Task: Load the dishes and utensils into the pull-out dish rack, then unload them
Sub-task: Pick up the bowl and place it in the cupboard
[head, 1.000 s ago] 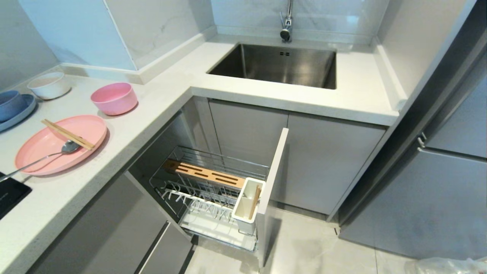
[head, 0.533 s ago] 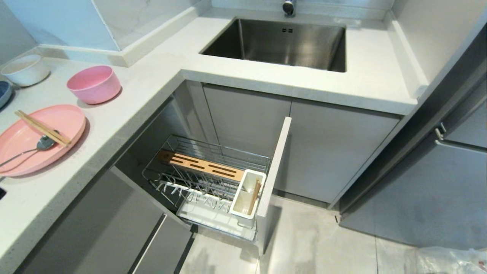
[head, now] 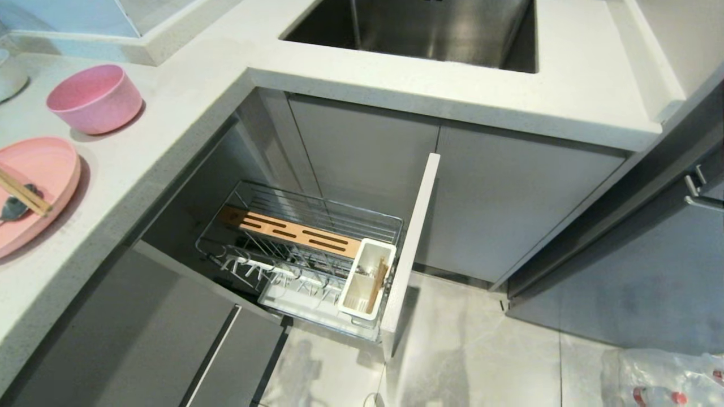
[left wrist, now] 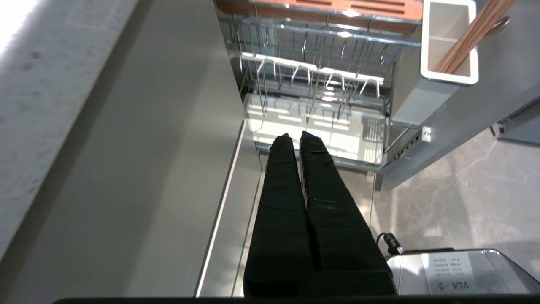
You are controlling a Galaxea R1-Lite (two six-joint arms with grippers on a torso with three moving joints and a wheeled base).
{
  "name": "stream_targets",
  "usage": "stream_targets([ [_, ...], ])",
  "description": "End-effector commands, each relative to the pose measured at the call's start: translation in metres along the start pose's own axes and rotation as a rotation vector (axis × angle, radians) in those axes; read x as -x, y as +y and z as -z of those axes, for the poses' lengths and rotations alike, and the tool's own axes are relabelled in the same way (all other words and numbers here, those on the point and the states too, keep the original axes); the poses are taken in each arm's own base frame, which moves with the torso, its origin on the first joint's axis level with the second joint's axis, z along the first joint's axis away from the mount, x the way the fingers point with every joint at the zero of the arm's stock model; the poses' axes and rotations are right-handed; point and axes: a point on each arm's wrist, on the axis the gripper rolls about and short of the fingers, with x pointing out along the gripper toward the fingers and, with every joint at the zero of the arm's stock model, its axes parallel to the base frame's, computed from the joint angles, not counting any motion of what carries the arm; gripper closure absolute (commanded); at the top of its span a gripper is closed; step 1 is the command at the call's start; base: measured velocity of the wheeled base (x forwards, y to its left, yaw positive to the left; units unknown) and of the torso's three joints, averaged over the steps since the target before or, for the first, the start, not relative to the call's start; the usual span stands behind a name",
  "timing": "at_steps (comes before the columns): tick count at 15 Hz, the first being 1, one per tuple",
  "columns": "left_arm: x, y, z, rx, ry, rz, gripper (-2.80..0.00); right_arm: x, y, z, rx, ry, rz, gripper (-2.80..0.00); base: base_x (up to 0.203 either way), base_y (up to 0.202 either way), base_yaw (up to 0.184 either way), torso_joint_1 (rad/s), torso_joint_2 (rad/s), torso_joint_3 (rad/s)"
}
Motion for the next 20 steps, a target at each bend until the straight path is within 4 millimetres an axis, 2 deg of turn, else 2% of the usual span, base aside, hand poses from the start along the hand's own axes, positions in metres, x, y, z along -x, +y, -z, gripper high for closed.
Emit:
stream_targets([
  [1,0.0001,0.0,0.0001,-0.001,-0.002,0.0,0.0,0.0,0.0,-0.0001,0.0,-0.001,0.001,0.0,0.0,0.0,0.0,0.005,0.0,-0.198],
  [15,0.0,0.0,0.0005,0.002,0.0,-0.001,0.0,-0.0001,0.0,-0.0001,0.0,0.0,0.001,0.0,0.0,0.0,0.0,0.002,0.0,-0.197],
  [20,0.0001,0.0,0.0,-0.014,-0.003,-0.002,0.0,0.0,0.0,-0.0001,0.0,-0.001,-0.001,0.0,0.0,0.0,0.0,-0.001,0.0,-0.039],
])
